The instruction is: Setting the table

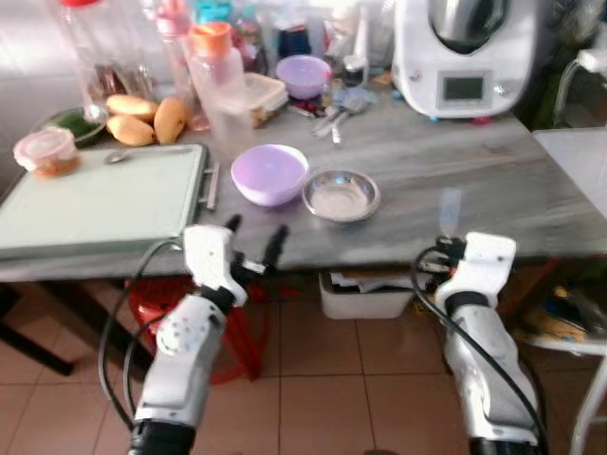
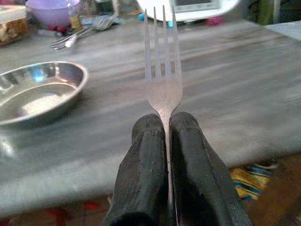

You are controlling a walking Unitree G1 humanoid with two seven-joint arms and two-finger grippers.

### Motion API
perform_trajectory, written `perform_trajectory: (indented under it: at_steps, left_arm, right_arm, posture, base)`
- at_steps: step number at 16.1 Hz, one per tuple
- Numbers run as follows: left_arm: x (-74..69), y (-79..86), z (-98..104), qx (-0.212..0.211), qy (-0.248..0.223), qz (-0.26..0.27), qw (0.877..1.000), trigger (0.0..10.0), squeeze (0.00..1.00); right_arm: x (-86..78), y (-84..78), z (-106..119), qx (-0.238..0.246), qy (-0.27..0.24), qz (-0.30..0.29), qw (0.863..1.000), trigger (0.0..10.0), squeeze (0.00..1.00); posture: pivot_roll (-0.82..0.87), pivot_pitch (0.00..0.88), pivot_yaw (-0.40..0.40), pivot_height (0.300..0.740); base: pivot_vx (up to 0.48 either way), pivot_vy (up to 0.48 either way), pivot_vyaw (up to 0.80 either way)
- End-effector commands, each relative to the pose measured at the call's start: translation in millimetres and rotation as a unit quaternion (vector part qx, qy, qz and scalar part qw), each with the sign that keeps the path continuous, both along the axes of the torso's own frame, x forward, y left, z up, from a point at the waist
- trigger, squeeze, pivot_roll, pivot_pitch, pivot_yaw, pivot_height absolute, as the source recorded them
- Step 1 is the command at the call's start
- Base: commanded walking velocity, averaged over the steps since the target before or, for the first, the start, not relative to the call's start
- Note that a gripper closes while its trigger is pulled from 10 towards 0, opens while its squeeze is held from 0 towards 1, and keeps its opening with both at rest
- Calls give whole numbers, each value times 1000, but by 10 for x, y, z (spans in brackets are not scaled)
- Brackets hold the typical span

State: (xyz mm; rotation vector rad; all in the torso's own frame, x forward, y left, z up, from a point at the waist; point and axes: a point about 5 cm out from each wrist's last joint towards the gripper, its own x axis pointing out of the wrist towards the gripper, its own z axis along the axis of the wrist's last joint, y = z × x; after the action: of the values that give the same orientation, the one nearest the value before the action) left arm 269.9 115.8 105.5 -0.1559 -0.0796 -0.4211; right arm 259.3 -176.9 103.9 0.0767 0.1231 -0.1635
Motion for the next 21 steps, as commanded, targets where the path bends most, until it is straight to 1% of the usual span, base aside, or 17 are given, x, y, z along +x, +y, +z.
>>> perform_trajectory:
  at_steps: [1,5,7,8,9,11,12,13,14,15,16,19,21]
  left_arm:
    - [-3,119,9,8,-1,15,1000,10000,0]
    - [-3,131,11,10,-1,20,1000,10000,0]
    - [-13,148,4,7,3,33,999,10000,0]
    - [-63,192,-21,12,10,37,999,10000,0]
    - [-95,207,-37,14,13,37,999,10000,0]
    - [-112,216,-44,17,14,37,999,10000,0]
    - [-123,226,-49,23,15,39,999,10000,0]
    - [-160,249,-61,32,17,46,998,10000,0]
    - [-206,271,-64,39,15,48,998,10000,0]
    - [-259,325,-73,44,21,49,998,10000,0]
    - [-276,354,-77,44,24,53,997,10000,0]
    - [-391,390,-124,53,39,30,997,10000,0]
    - [-394,373,-122,53,41,25,997,10000,0]
  right_arm:
    - [39,122,52,7,-12,19,1000,10000,0]
    - [31,123,41,6,-10,20,1000,10000,0]
    - [34,119,41,6,-10,20,1000,10000,0]
    - [31,115,32,4,-9,19,1000,10000,0]
    - [24,116,24,4,-8,18,1000,10000,0]
    - [20,116,21,2,-7,16,1000,10000,0]
    - [18,98,30,-8,-12,9,1000,10000,0]
    - [-5,18,44,-29,-18,-17,999,10000,0]
    - [-20,-41,35,-31,-15,-36,999,10000,0]
    - [-42,-135,25,-35,-8,-61,997,10000,0]
    - [-51,-170,16,-39,-3,-70,997,10000,0]
    - [-85,-289,-78,-36,26,-90,995,10000,0]
    - [-55,-301,-102,-33,34,-88,995,10000,0]
  posture:
    - [-48,0,50,740]
    - [-49,0,50,740]
    - [-48,0,50,740]
    - [-43,0,47,740]
    - [-39,0,45,740]
    - [-39,0,45,740]
    - [-39,0,46,740]
    - [-39,0,46,740]
    - [-40,0,53,740]
    - [-39,0,54,740]
    - [-39,0,53,740]
    - [-35,6,57,740]
    - [-33,10,58,740]
  base:
    - [428,0,0]
    - [417,0,0]
    - [0,0,0]
    - [0,0,0]
    - [0,0,0]
    - [0,0,0]
    - [0,0,0]
    - [0,0,0]
    - [0,0,0]
    - [0,0,0]
    - [0,0,0]
    - [0,0,0]
    - [0,0,0]
